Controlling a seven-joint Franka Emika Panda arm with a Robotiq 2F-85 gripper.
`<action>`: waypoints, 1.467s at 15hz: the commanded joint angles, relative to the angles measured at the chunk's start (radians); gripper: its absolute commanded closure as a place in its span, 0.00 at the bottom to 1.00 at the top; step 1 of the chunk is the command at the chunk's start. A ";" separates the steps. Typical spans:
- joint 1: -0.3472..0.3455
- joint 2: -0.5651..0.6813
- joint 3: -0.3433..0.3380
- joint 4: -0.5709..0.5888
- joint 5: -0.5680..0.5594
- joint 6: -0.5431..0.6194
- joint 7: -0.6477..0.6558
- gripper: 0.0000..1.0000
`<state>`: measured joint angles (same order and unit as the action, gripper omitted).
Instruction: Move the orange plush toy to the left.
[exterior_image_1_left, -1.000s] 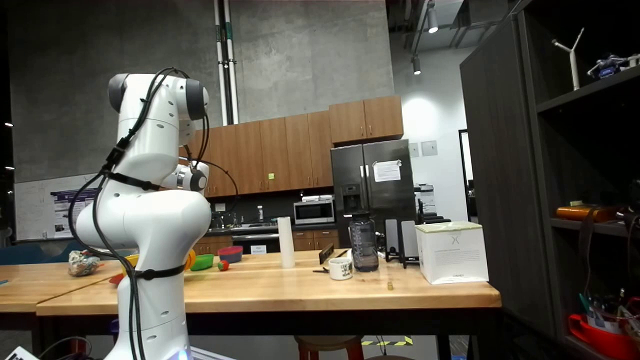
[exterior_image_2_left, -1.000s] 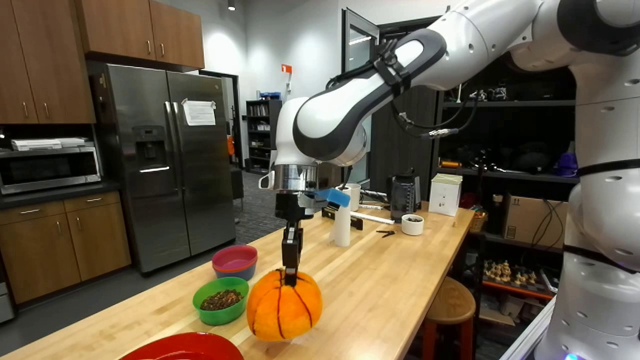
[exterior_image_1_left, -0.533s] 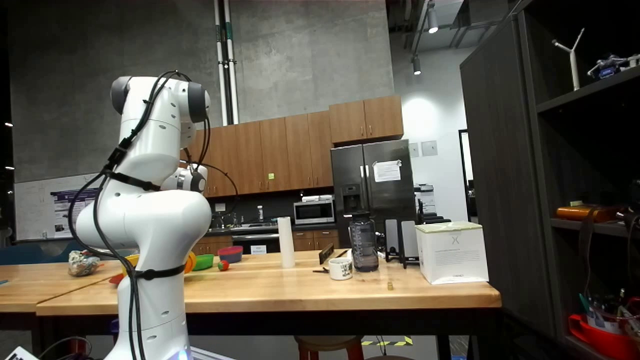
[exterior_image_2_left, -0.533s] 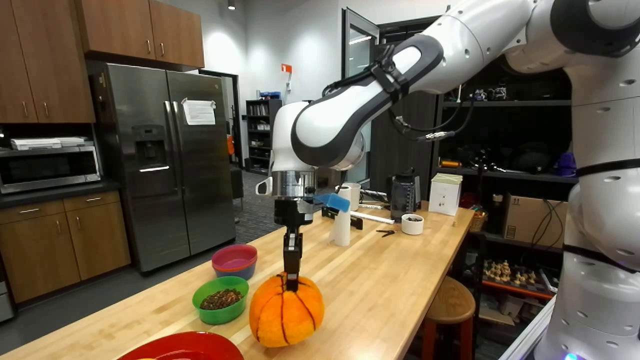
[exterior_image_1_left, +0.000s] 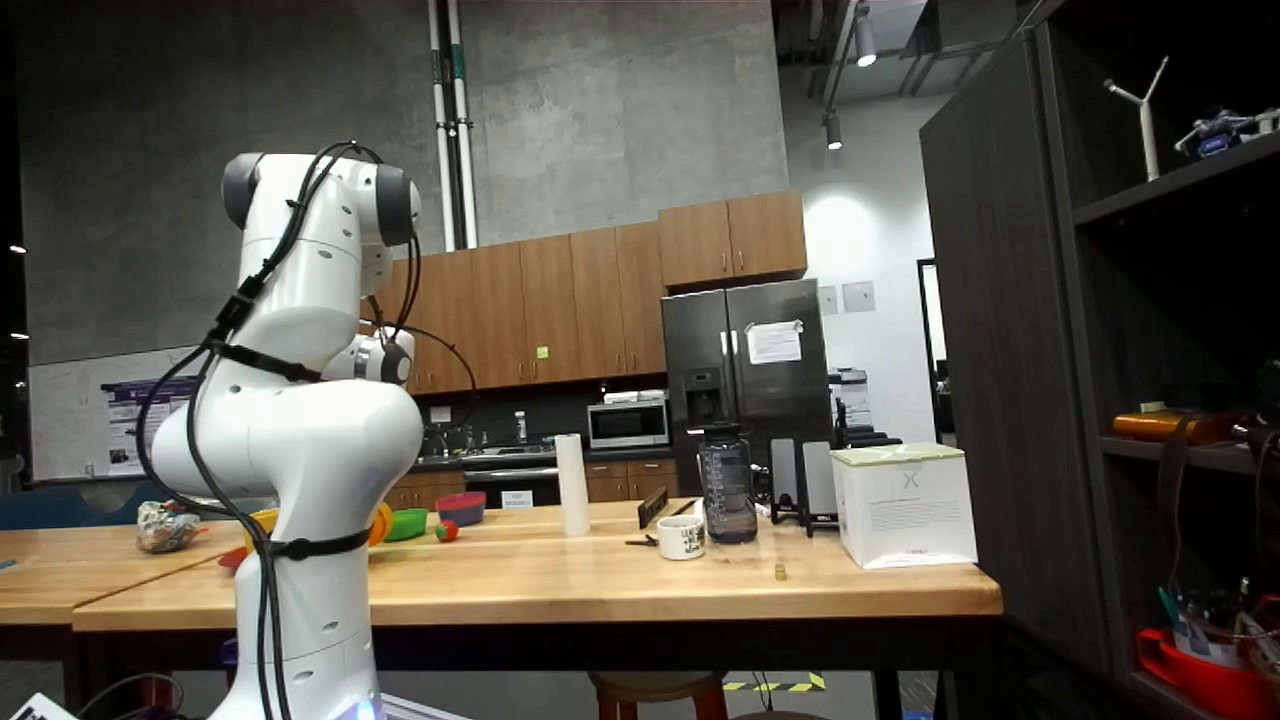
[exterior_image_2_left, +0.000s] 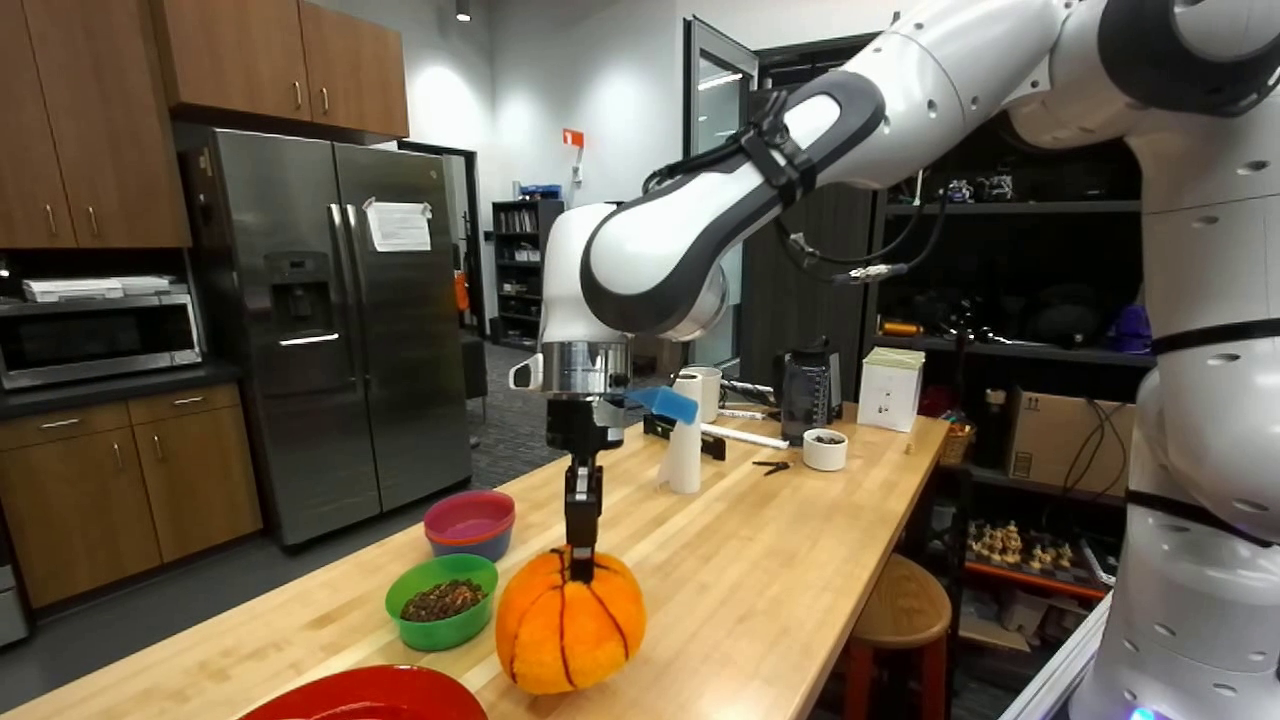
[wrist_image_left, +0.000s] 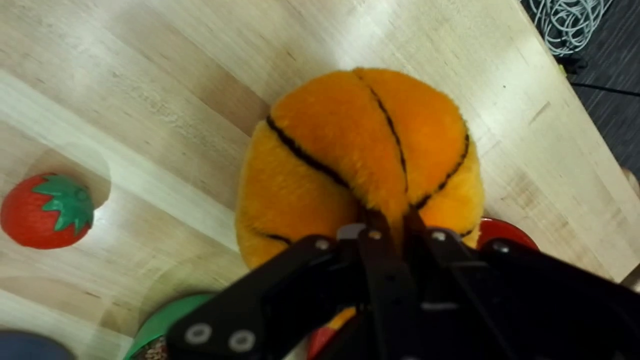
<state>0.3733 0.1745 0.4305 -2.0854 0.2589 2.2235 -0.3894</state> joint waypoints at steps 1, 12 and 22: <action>-0.007 -0.010 0.002 0.010 0.001 -0.022 -0.020 0.98; -0.025 -0.033 -0.011 -0.003 0.004 -0.022 -0.020 0.07; -0.083 -0.121 -0.073 -0.056 0.012 0.004 0.019 0.00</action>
<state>0.3037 0.1206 0.3768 -2.0921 0.2609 2.2235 -0.3854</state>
